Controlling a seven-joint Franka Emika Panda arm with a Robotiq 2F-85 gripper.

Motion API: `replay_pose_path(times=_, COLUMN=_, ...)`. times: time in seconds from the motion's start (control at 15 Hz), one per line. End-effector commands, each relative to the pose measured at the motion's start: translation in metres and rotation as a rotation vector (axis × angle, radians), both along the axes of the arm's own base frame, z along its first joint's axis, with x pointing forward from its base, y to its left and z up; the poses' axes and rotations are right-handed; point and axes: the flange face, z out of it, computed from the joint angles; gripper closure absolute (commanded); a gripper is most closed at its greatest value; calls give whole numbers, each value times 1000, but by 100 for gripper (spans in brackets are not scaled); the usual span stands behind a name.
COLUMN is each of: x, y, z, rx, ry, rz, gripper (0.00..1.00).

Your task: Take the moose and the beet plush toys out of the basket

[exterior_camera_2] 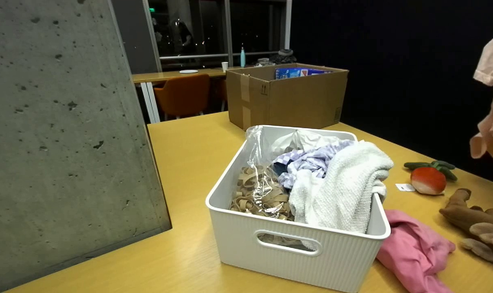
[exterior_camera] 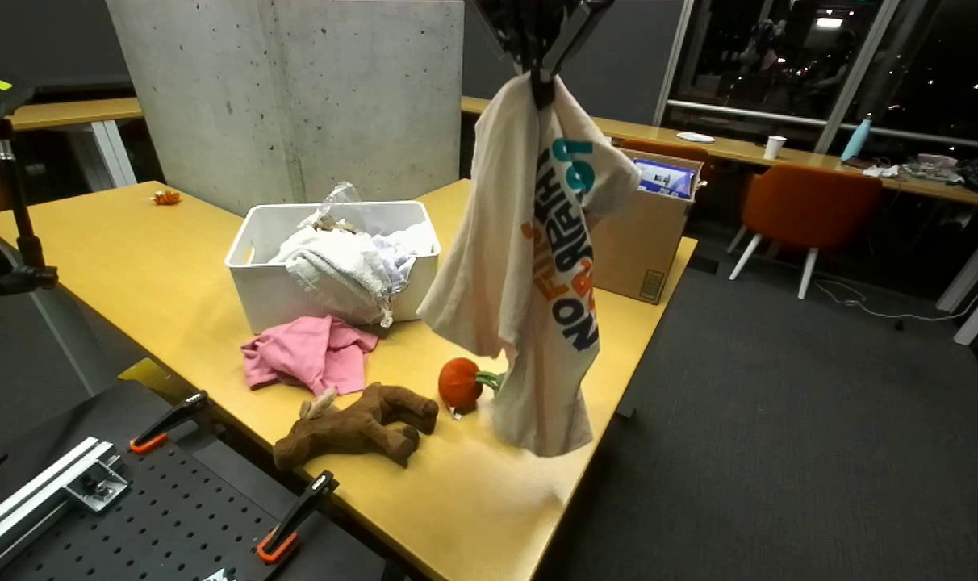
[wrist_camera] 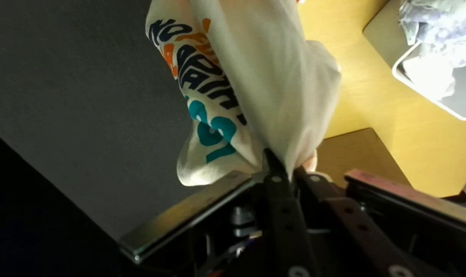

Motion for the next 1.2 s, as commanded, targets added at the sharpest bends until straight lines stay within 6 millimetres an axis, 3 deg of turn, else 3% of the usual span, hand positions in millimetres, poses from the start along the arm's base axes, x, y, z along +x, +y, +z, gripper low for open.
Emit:
replay_pose_path(times=0.0, x=43, y=26, z=35, rx=40, ry=-53, rz=130, gripper=99)
replay_pose_path(times=0.13, x=71, y=72, z=41, rx=47, ry=-51, rz=257, gripper=99)
replay_pose_path(times=0.4, x=119, y=190, z=33, rx=52, ry=-4, rz=479, gripper=99)
replay_pose_path(times=0.67, x=136, y=298, z=25, rx=17, ry=46, rz=700, gripper=99)
replay_pose_path(times=0.87, x=148, y=331, z=11, rx=6, ry=78, rz=867, gripper=99)
replay_pose_path(times=1.0, x=158, y=334, z=-13, rx=16, ry=99, rz=939, gripper=99)
replay_pose_path(times=1.13, x=170, y=326, z=-55, rx=29, ry=137, rz=982, gripper=99)
